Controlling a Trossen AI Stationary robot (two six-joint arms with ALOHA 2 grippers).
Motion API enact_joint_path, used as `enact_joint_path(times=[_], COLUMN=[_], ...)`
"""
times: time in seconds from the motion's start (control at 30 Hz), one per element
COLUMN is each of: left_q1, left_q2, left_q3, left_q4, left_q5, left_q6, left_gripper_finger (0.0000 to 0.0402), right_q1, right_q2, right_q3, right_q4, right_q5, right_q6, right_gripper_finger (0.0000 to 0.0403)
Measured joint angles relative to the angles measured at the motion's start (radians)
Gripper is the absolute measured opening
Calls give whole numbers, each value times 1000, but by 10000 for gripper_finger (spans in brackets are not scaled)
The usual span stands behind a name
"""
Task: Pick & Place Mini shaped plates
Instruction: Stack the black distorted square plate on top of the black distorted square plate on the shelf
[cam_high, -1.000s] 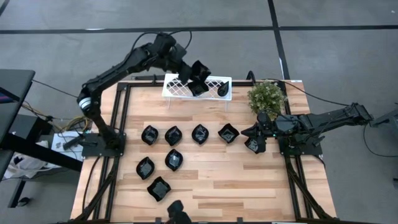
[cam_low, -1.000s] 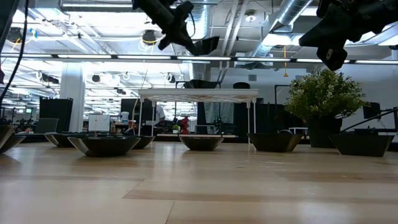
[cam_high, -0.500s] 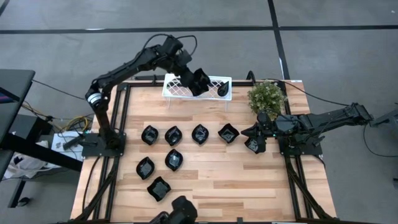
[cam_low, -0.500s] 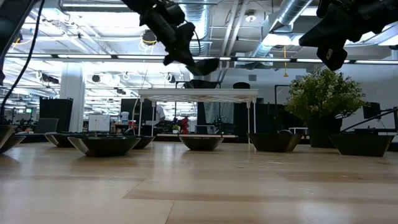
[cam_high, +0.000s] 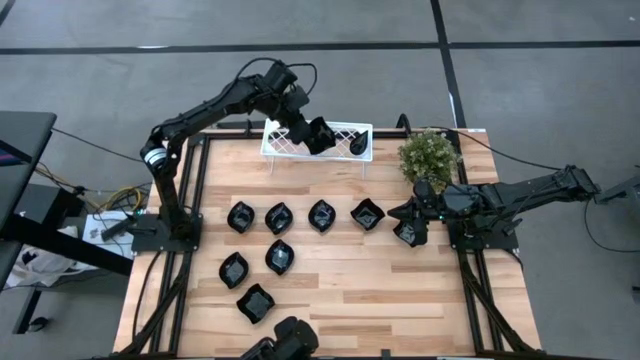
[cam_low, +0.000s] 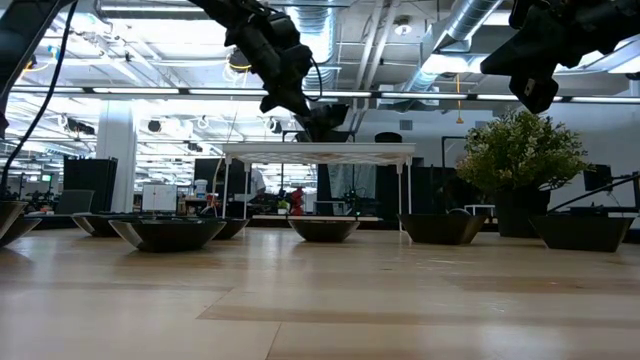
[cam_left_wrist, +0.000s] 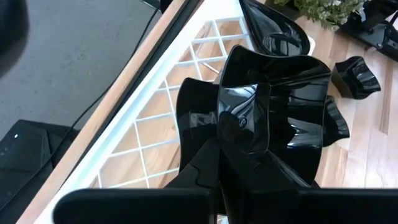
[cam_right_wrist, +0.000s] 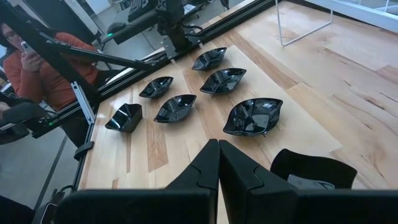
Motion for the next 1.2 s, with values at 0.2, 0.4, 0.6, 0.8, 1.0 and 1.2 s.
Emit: enact_joint_path(times=[0.2,0.4,0.6,0.8,1.0,1.2], left_q1=[0,3,3,3,3,3], left_q2=[0,0,0,0,0,-1], left_q3=[0,0,0,0,0,0], left_q4=[-2,-8,-7,8,11,16], left_q5=[0,0,-2,-11,-27,-27], left_q6=[-1,-4,-19,-19,1,4], left_gripper_finger=[6,7,7,10,37,73], right_q1=[0,0,0,0,0,0], right_q2=[0,0,0,0,0,0], right_q3=[0,0,0,0,0,0], right_q4=[1,3,3,3,3,3], right_q5=[1,1,4,50,52,52], right_q6=[5,7,8,8,8,8], right_gripper_finger=[1,1,1,1,1,1])
